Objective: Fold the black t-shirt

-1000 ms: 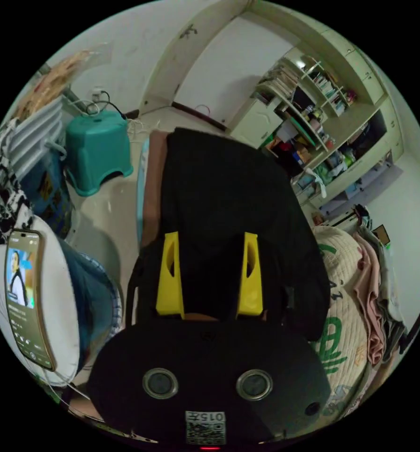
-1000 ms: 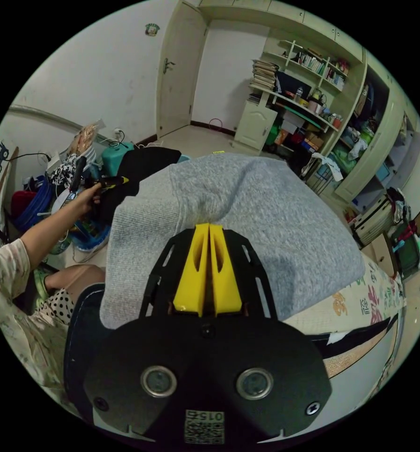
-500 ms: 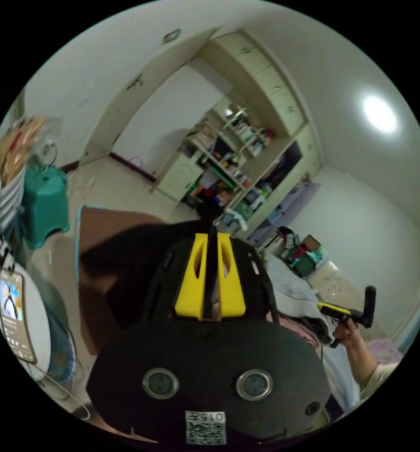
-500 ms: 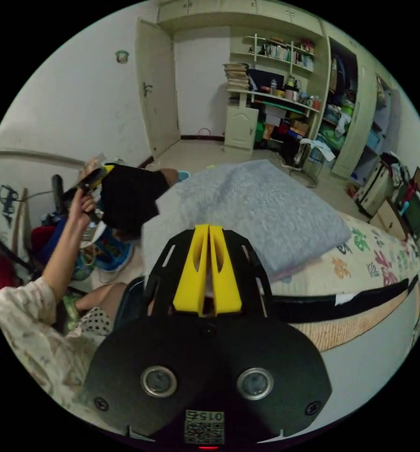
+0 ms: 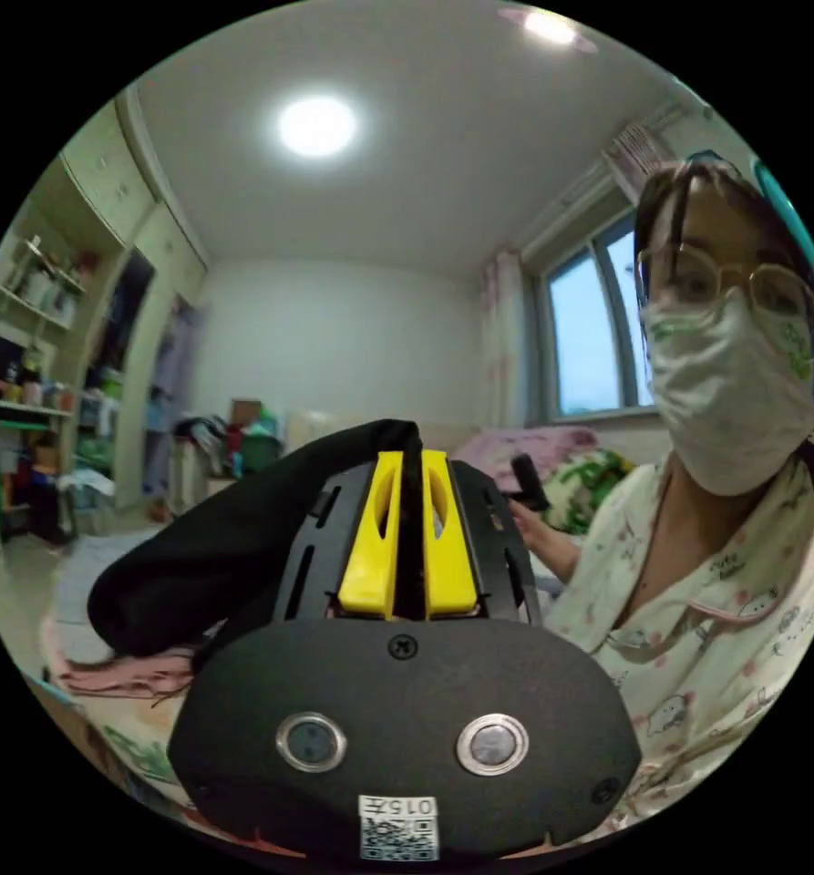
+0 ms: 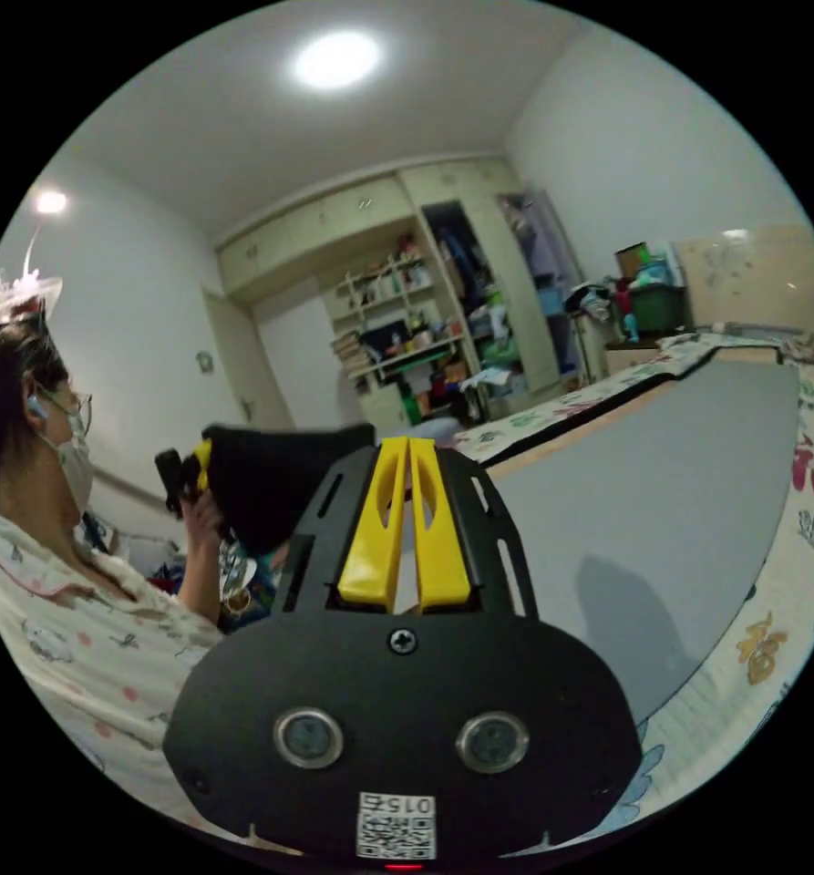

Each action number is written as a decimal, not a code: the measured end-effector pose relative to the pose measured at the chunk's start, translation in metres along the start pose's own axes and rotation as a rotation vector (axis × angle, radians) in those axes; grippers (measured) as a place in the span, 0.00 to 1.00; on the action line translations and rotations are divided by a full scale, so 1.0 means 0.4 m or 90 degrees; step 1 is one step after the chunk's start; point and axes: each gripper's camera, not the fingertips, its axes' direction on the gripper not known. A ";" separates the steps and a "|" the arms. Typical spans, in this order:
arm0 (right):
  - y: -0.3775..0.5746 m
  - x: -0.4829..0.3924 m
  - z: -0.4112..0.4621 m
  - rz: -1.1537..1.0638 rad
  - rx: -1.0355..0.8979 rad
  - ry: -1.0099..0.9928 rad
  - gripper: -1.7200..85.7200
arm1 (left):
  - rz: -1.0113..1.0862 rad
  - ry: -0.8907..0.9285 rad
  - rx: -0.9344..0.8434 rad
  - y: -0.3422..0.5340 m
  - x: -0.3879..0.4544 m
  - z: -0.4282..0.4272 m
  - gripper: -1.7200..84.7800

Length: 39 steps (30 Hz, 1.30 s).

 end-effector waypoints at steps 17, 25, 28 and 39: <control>0.116 -0.130 -0.146 -0.238 -0.150 0.001 0.10 | -0.026 0.199 -0.373 -0.166 0.072 0.311 0.04; 0.282 -0.238 -0.060 -0.368 -0.351 -0.055 0.18 | 0.058 0.216 -0.385 -0.318 0.116 0.136 0.12; 0.309 -0.222 -0.053 -0.325 -0.374 -0.062 0.22 | 0.022 0.209 -0.371 -0.383 0.065 -0.026 0.14; 0.491 -0.273 -0.073 -0.373 -0.453 0.041 0.22 | -0.235 -0.093 -0.316 -0.477 -0.127 -0.665 0.18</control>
